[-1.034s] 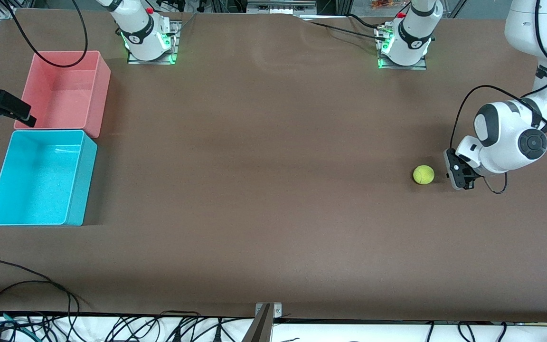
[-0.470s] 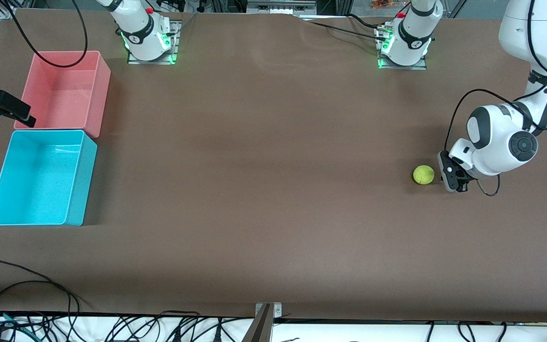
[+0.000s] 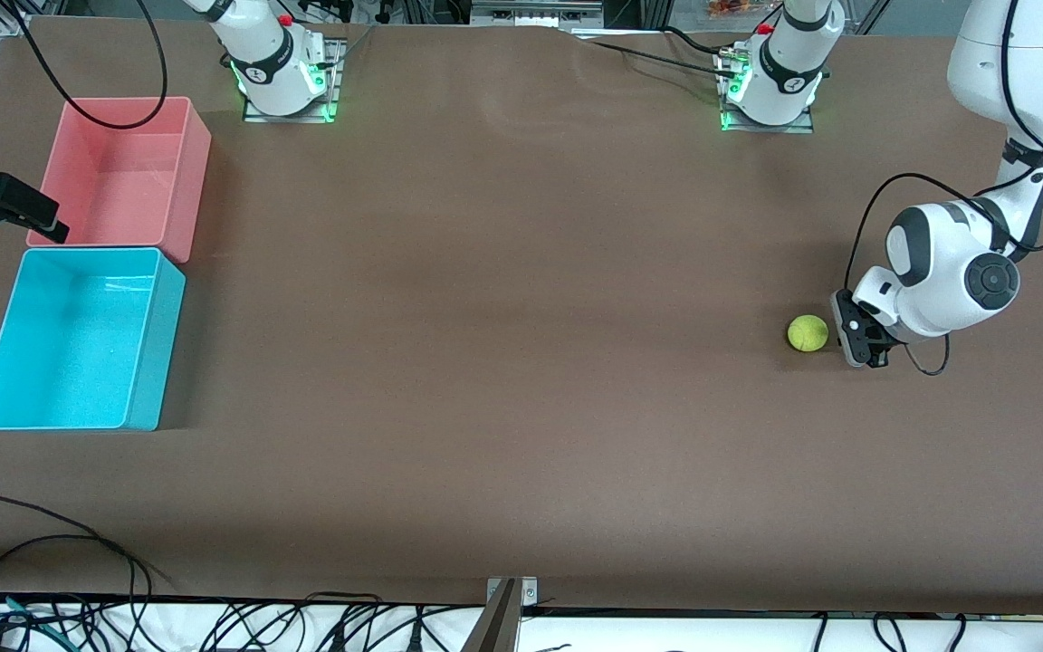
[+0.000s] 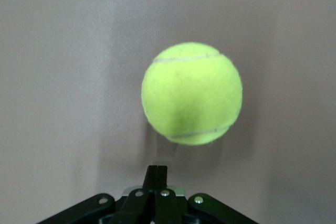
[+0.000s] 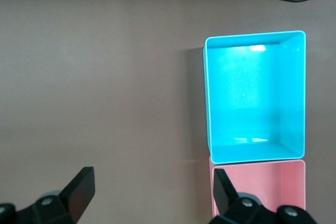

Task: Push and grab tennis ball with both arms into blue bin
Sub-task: 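Push the tennis ball with the left gripper toward the bins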

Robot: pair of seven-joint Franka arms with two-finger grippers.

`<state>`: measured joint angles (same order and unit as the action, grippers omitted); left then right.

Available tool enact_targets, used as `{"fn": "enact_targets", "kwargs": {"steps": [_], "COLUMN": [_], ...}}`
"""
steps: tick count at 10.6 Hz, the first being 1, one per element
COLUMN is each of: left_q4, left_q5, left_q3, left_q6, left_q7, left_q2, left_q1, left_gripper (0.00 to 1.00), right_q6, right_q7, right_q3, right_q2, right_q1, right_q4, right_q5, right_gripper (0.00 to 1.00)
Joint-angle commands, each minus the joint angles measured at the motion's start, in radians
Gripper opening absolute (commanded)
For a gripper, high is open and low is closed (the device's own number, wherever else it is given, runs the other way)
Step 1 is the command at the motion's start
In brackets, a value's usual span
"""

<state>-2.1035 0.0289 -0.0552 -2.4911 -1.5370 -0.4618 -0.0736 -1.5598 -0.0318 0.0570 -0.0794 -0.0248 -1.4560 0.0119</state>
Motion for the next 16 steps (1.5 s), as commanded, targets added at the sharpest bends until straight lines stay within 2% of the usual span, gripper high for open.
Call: {"fn": "enact_targets", "kwargs": {"steps": [1, 3, 5, 6, 7, 16], "left_q4": [0.016, 0.016, 0.069, 0.079, 0.079, 0.082], "left_q5": [0.066, 0.132, 0.132, 0.128, 0.128, 0.128], "left_q3": [0.014, 0.066, 0.197, 0.230, 0.233, 0.233], "left_q6": [-0.005, -0.011, 0.000, 0.001, 0.000, 0.000], "left_q7": [-0.023, 0.045, 0.304, 0.442, 0.498, 0.498], "left_q2": [-0.020, -0.029, -0.023, -0.023, -0.023, -0.020], "left_q1": [0.018, 0.044, 0.075, 0.102, 0.124, 0.124], "left_gripper": [0.00, 0.00, 0.00, 0.00, 0.00, 0.00], "right_q6": [-0.006, -0.005, -0.002, -0.002, 0.001, -0.005], "right_q7": [0.012, 0.012, 0.012, 0.012, 0.012, 0.009], "right_q3": [0.000, 0.000, 0.000, 0.000, 0.000, 0.000], "right_q2": [0.007, 0.007, 0.007, 0.007, 0.007, -0.008], "right_q1": [0.003, 0.003, 0.003, 0.003, 0.003, 0.002], "right_q4": [-0.004, -0.006, -0.006, -0.004, -0.006, -0.017], "right_q5": [-0.001, -0.001, -0.001, -0.001, -0.001, -0.001], "right_gripper": [1.00, 1.00, 1.00, 1.00, 1.00, 1.00]}}
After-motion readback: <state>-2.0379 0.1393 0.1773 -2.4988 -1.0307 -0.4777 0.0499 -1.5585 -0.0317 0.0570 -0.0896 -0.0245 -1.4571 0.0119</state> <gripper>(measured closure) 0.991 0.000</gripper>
